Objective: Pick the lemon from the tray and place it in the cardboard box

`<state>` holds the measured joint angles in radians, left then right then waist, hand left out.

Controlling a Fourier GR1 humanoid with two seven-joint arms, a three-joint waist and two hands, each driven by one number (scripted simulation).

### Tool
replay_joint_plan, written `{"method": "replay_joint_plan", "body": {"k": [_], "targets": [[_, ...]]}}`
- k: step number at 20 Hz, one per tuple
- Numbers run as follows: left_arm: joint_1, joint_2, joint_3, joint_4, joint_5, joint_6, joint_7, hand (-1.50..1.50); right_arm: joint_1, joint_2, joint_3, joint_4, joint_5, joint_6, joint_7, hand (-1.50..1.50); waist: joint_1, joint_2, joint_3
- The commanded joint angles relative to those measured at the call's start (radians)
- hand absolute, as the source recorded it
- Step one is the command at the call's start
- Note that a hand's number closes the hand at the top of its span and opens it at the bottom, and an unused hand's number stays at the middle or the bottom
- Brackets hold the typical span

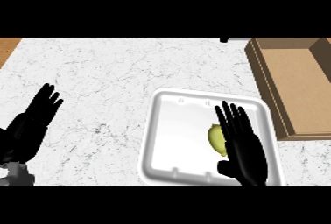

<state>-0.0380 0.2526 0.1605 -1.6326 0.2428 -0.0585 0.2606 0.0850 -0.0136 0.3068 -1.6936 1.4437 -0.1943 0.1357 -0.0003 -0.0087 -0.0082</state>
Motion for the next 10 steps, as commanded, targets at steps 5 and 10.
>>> {"method": "replay_joint_plan", "body": {"k": [5,10], "targets": [[-0.033,-0.029,-0.003,0.003,-0.029,0.018,0.015,0.0,-0.042,0.013,-0.005,0.181,0.019,-0.124,0.007,-1.5,0.001,0.009,0.008],[-0.026,-0.005,0.038,0.029,-0.018,-0.026,-0.006,0.0,-0.066,-0.035,-0.045,0.072,-0.04,-0.051,-0.041,1.5,-0.001,0.009,0.008]]}}
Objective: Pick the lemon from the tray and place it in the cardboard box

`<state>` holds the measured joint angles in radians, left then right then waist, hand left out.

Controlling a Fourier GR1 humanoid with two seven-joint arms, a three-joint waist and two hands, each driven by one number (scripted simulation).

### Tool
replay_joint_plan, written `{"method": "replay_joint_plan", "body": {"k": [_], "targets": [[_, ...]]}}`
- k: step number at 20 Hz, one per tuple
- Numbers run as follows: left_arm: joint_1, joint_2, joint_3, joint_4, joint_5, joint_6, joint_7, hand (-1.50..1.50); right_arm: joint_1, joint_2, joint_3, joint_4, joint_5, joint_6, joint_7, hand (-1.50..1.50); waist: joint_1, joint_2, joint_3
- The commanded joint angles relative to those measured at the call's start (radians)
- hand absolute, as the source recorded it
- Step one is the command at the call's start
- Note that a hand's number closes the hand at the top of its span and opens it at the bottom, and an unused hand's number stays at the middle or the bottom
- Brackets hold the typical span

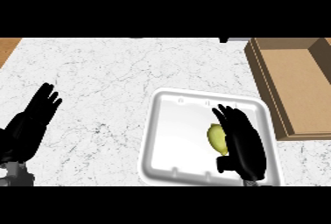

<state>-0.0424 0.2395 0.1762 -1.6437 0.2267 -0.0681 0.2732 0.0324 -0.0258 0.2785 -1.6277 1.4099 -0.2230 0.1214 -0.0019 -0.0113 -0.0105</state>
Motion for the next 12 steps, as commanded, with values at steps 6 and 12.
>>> {"method": "replay_joint_plan", "body": {"k": [6,12], "targets": [[0.018,0.008,0.04,0.027,0.014,-0.046,-0.026,0.0,-0.117,0.005,-0.012,0.09,0.037,-0.033,-0.032,1.5,0.004,0.012,0.01],[-0.009,-0.038,0.003,-0.018,-0.025,0.004,0.0,0.0,-0.094,-0.007,-0.011,0.107,0.045,-0.099,-0.069,1.5,0.002,0.011,0.01]]}}
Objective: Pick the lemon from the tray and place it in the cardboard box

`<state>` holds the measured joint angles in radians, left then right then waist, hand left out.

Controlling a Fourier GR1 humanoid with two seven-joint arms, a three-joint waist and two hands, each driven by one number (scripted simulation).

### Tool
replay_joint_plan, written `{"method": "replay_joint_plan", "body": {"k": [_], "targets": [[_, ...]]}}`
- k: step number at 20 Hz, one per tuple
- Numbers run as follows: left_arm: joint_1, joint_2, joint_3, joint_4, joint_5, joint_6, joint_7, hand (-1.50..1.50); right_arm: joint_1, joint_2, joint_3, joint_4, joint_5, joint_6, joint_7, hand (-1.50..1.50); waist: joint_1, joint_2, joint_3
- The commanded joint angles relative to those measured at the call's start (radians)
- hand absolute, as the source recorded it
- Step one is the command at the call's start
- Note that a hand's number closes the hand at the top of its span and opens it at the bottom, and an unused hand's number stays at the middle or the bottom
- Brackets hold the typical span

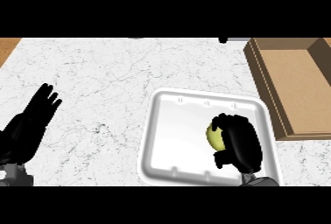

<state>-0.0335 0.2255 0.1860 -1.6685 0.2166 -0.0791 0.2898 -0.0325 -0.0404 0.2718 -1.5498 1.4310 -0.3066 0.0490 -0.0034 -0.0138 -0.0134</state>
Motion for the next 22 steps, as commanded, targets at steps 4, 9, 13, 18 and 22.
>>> {"method": "replay_joint_plan", "body": {"k": [4,9,13,18,22], "targets": [[-0.002,-0.01,-0.015,-0.007,0.001,-0.015,-0.018,0.0,-0.213,0.039,-0.217,0.171,-0.136,0.323,0.312,1.5,0.046,0.035,0.011],[-0.045,-0.011,-0.035,0.012,-0.009,-0.011,0.0,0.0,-0.413,0.039,-0.386,0.288,-0.186,0.536,0.559,1.5,0.061,0.045,0.011],[-0.07,-0.003,-0.022,0.043,-0.008,-0.014,-0.006,0.0,-0.716,0.023,-0.464,0.464,-0.17,0.571,0.71,1.5,0.063,0.034,0.013],[-0.042,0.006,-0.004,0.009,-0.008,-0.005,0.009,0.0,-0.95,0.008,-0.451,0.64,-0.134,0.507,0.741,1.5,0.039,0.021,0.013],[-0.052,-0.002,-0.012,0.008,0.006,-0.007,0.036,0.0,-1.08,-0.067,-0.451,0.634,-0.09,0.476,0.763,1.5,0.035,0.02,0.013]]}}
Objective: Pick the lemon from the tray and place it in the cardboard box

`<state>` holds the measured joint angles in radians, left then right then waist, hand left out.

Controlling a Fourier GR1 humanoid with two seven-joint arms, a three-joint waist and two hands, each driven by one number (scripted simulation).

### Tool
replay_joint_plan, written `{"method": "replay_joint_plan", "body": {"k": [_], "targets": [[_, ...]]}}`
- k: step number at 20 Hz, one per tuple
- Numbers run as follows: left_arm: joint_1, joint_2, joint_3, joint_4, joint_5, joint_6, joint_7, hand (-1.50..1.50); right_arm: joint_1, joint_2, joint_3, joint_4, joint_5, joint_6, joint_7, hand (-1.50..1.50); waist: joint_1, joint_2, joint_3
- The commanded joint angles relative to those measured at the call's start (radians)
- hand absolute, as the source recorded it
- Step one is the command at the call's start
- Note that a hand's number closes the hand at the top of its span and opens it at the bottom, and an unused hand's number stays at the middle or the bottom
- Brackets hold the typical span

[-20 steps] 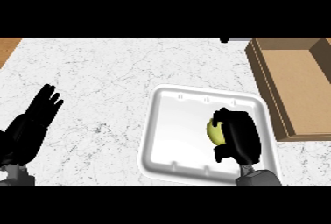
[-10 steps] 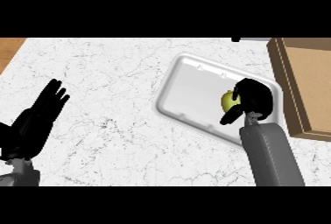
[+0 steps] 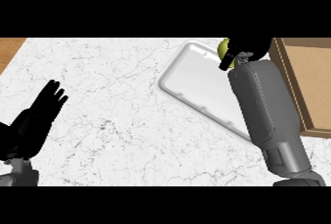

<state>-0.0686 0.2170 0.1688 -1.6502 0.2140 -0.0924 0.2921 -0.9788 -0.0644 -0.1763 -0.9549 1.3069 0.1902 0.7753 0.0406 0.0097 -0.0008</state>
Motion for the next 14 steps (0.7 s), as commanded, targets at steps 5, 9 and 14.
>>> {"method": "replay_joint_plan", "body": {"k": [5,9,14], "targets": [[0.011,-0.009,0.013,0.027,0.004,-0.002,-0.019,0.0,-0.263,-0.069,0.002,0.08,0.111,-0.09,0.157,1.5,-0.01,-0.003,0.0],[0.013,0.032,0.049,0.007,0.033,-0.03,0.0,0.0,-0.289,-0.2,-0.053,0.111,0.104,-0.106,0.127,1.5,-0.018,-0.003,0.0],[0.014,-0.026,-0.003,-0.025,-0.023,0.031,0.012,0.0,-0.293,-0.206,-0.035,0.112,0.154,-0.131,0.211,1.5,-0.027,-0.007,0.001]]}}
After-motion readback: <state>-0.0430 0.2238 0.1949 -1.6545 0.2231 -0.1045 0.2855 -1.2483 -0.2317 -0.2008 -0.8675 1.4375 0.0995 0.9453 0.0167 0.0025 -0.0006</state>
